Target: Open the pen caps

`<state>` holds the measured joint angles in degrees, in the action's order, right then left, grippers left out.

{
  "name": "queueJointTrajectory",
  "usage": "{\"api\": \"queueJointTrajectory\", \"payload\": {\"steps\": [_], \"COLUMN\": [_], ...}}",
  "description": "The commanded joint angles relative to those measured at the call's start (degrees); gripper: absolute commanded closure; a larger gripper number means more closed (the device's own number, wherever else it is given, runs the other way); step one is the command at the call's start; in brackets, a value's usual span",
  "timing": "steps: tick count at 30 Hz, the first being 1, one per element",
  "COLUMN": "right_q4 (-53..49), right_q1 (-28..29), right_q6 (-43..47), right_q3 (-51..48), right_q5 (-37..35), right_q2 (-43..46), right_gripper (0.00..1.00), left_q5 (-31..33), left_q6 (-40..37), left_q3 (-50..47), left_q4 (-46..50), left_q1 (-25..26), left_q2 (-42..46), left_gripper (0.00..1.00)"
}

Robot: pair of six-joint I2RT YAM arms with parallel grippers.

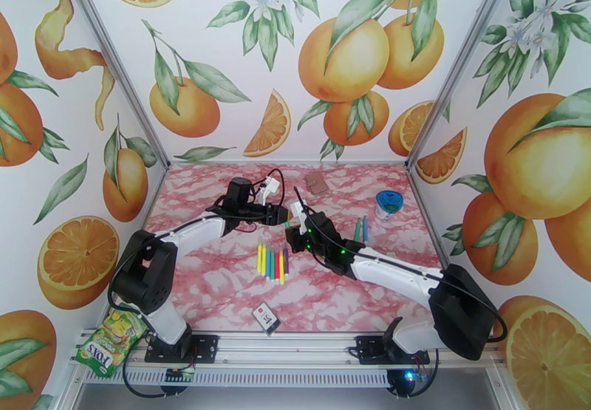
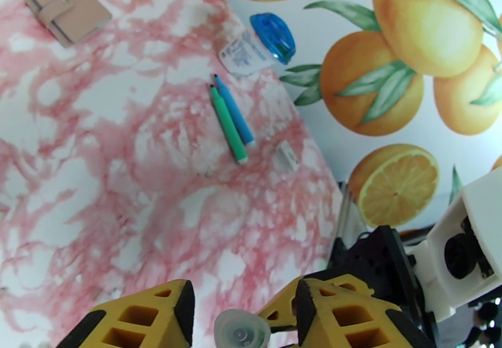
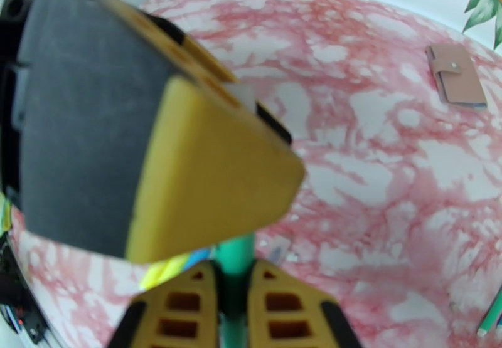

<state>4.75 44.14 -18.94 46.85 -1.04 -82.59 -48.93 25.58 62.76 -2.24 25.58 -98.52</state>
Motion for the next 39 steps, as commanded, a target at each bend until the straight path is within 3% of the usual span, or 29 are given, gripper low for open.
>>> {"api": "queueJointTrajectory", "payload": {"steps": [1, 6, 13, 16, 20, 24, 34, 39], "right_q4": [2.13, 2.49, 2.54, 2.72, 2.72, 2.92, 3.68, 3.77], "right_q1": [0.05, 0.02, 0.01, 0.03, 0.01, 0.01, 0.03, 0.01], "right_q6": [0.92, 0.83, 1.09, 0.99, 1.01, 1.01, 1.14, 1.18], "right_q3": [0.6, 0.43, 0.77, 0.82, 1.08, 1.31, 1.79, 1.69], "right_q5": [0.69, 0.52, 0.52, 0.52, 0.4, 0.42, 0.25, 0.63], "right_q2": [0.74, 0.76, 0.68, 0.39, -0.5, -1.42, -2.77, -2.69], "right_gripper": [0.87, 0.87, 0.86, 0.8, 0.69, 0.66, 0.71, 0.81], "left_q5": [-1.26, -1.36, -1.7, -1.87, -2.4, -2.83, -5.02, -4.8], "left_q6": [0.0, -0.12, 0.1, 0.38, 0.79, 1.08, 2.67, 2.74], "left_q3": [2.18, 2.51, 3.05, 3.35, 3.69, 3.6, 2.19, 2.28], "left_q4": [-1.37, -0.79, -0.52, -0.41, -0.5, -0.52, -3.54, -3.54], "left_q1": [0.41, 0.33, 0.35, 0.34, 0.38, 0.42, 0.5, 0.48], "left_q2": [-0.27, -0.44, -0.44, -0.36, -0.03, 0.56, 1.92, 1.84], "left_gripper": [0.58, 0.66, 0.89, 0.95, 0.98, 1.0, 1.0, 1.0]}}
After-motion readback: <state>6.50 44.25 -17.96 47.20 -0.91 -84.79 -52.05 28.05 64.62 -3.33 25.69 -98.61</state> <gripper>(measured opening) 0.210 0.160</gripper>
